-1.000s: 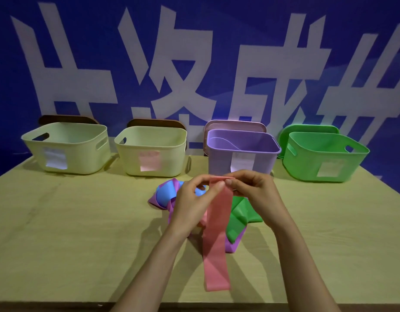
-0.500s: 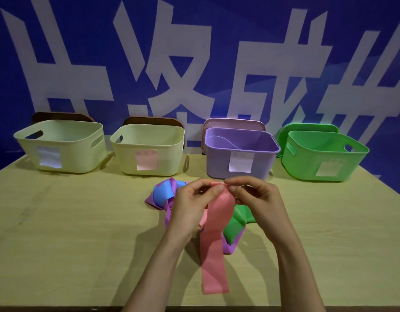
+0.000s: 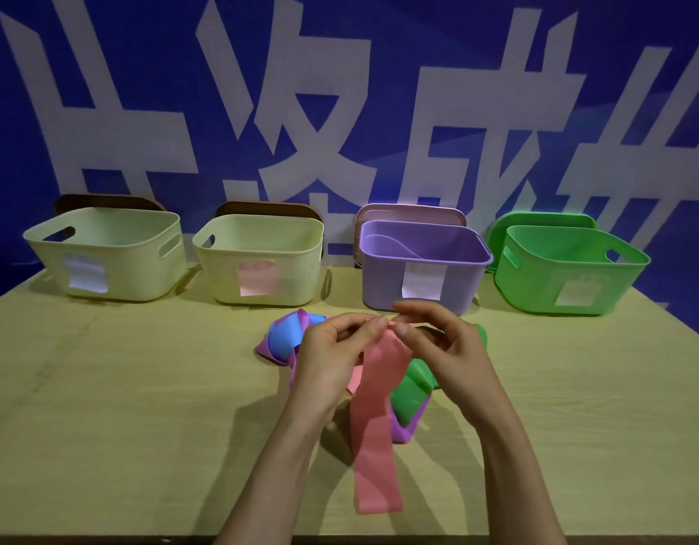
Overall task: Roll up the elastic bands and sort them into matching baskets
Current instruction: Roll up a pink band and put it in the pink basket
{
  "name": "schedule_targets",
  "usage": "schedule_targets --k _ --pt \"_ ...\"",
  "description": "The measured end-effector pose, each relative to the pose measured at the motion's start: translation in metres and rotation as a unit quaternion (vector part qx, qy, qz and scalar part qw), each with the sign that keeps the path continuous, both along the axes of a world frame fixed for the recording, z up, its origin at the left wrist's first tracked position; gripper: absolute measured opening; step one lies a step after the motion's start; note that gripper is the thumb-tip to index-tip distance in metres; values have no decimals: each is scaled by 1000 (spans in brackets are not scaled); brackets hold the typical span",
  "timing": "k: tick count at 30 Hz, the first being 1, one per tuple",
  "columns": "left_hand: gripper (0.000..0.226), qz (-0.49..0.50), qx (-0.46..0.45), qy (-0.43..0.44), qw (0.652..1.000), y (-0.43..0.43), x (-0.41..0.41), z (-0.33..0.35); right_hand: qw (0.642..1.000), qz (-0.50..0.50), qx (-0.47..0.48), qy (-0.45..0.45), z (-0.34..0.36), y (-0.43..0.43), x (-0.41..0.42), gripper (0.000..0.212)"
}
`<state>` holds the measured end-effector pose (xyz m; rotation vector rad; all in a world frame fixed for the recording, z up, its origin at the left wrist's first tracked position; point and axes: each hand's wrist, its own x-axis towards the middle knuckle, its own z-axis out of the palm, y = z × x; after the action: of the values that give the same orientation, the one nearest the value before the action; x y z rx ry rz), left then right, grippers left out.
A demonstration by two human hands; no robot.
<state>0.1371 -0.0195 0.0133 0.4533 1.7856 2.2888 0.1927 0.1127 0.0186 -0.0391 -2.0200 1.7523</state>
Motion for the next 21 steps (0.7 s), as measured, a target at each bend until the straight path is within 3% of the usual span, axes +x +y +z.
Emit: schedule_targets --k 2,12,21 --pt "7 10 -13 12 1000 0 0 0 1000 -6 -10 -24 2 -1 1 22" --pt "7 -16 -41 56 997 -3 -1 -2 1000 -14 15 -23 4 4 2 8" --pt "24 -25 -33 96 995 -9 -5 -2 999 -1 -33 -24 3 3 2 13"
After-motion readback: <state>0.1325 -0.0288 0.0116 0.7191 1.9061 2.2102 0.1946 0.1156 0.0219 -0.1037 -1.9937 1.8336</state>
